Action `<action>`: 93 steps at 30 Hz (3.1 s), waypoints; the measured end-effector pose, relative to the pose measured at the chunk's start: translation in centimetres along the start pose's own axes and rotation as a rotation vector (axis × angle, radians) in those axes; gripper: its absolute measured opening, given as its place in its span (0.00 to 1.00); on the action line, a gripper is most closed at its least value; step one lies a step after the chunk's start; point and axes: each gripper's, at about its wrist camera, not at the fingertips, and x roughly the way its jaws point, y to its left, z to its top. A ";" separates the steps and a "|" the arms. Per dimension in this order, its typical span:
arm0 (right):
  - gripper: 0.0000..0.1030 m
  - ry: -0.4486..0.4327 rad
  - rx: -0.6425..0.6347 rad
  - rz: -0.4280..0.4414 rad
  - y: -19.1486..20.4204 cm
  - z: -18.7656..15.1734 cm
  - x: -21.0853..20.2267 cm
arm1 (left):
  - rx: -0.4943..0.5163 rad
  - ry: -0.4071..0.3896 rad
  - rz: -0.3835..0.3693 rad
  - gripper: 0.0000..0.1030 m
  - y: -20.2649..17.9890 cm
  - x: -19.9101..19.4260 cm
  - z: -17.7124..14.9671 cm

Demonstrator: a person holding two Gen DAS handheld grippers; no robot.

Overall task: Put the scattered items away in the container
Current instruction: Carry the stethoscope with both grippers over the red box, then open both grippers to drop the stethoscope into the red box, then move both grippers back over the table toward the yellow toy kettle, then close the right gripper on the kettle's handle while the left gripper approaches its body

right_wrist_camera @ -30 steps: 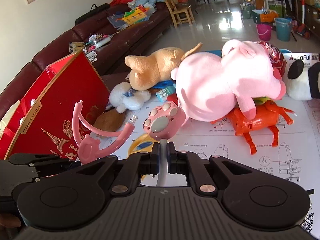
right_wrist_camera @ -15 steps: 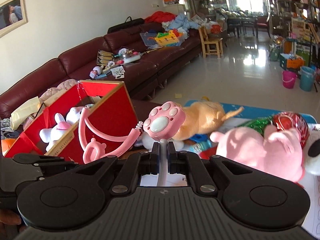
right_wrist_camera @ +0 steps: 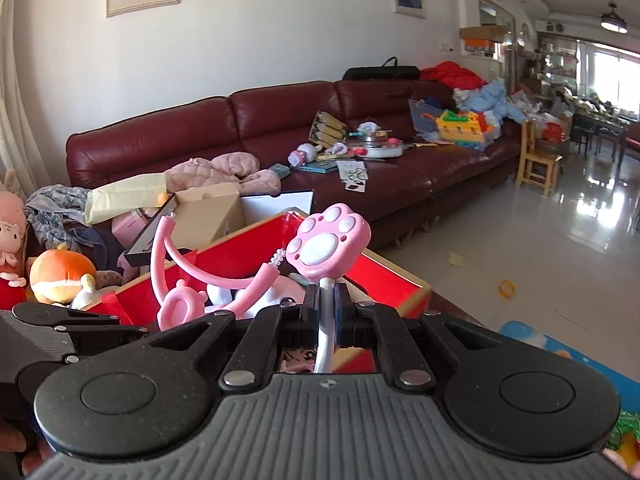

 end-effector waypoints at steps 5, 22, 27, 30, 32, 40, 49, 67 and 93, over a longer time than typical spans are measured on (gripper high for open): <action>0.11 0.020 -0.044 0.021 1.6 2.5 5.0 | -0.045 0.010 0.058 0.22 2.7 2.2 2.2; 0.78 0.149 0.017 0.024 0.8 -0.2 7.2 | -0.123 0.151 0.143 0.93 4.9 5.6 -1.2; 0.81 0.139 -0.009 0.047 0.9 0.1 5.9 | -0.117 0.132 0.141 0.95 4.1 5.0 -1.0; 0.81 0.135 -0.021 0.044 0.8 0.1 5.1 | -0.102 0.123 0.124 0.95 3.3 4.6 -0.8; 0.81 0.127 -0.018 0.037 0.4 0.0 4.5 | -0.079 0.112 0.115 0.95 2.5 4.2 -0.7; 0.83 0.122 0.021 -0.016 -2.1 -1.9 1.9 | 0.031 0.079 0.048 0.95 -2.0 2.2 -0.8; 0.84 0.148 0.145 -0.125 -7.4 -7.3 -2.5 | 0.223 0.066 -0.060 0.97 -10.0 0.3 -3.3; 0.82 0.346 0.339 -0.222 -13.6 -21.3 -6.0 | 0.419 0.434 -0.142 0.95 -19.3 7.3 -19.4; 0.51 0.459 0.511 -0.141 -15.7 -24.5 -1.4 | 0.349 0.492 -0.060 0.94 -18.0 12.6 -18.6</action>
